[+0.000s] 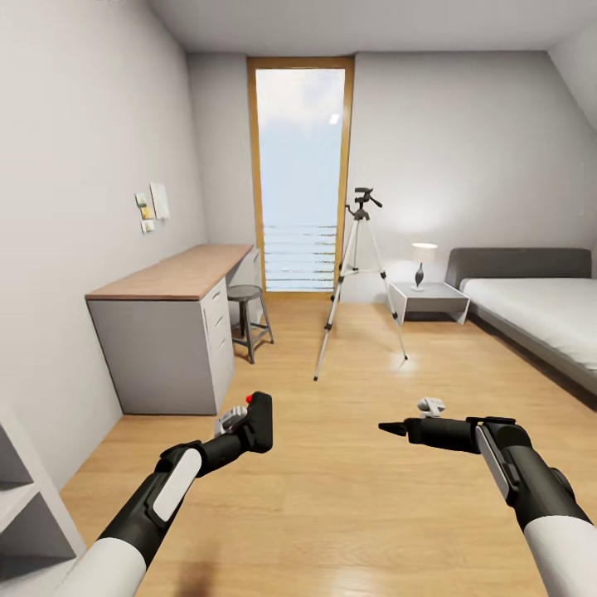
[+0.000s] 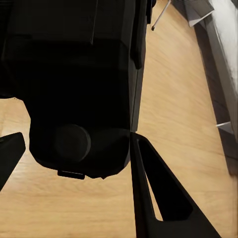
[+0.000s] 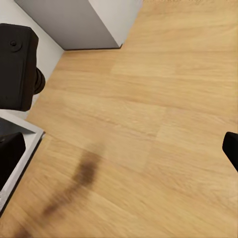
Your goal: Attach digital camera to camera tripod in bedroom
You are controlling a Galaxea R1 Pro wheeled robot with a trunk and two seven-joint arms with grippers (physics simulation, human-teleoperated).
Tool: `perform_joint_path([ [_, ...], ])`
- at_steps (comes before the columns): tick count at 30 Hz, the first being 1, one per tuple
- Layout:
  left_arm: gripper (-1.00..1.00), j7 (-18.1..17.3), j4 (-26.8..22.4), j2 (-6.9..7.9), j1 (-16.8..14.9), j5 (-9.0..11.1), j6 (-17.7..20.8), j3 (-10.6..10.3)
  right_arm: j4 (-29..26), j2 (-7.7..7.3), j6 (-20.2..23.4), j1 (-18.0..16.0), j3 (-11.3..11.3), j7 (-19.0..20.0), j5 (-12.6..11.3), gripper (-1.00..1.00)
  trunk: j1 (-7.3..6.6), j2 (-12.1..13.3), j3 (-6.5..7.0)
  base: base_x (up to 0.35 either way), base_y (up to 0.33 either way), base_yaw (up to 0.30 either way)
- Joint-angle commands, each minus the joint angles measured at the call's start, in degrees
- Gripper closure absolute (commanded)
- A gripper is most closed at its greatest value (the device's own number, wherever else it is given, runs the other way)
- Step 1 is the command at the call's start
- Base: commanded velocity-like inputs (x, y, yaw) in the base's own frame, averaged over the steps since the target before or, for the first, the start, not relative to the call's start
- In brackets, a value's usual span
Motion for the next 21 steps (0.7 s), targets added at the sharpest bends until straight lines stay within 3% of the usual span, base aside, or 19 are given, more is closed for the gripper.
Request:
perform_joint_path([
  [1,1.0,0.1,0.0,0.05,0.0,-0.1,0.1,-0.1,0.0,0.01,0.4,0.0,-0.1,0.1,-0.2,-1.0,-0.23,0.4,0.12,0.0,0.0,0.0],
  [21,1.0,0.0,0.0,0.05,0.0,0.0,0.1,-0.1,0.0,0.04,0.4,-0.1,0.0,0.1,-0.2,-1.0,-4.63,8.4,3.71,0.0,0.0,0.0],
])
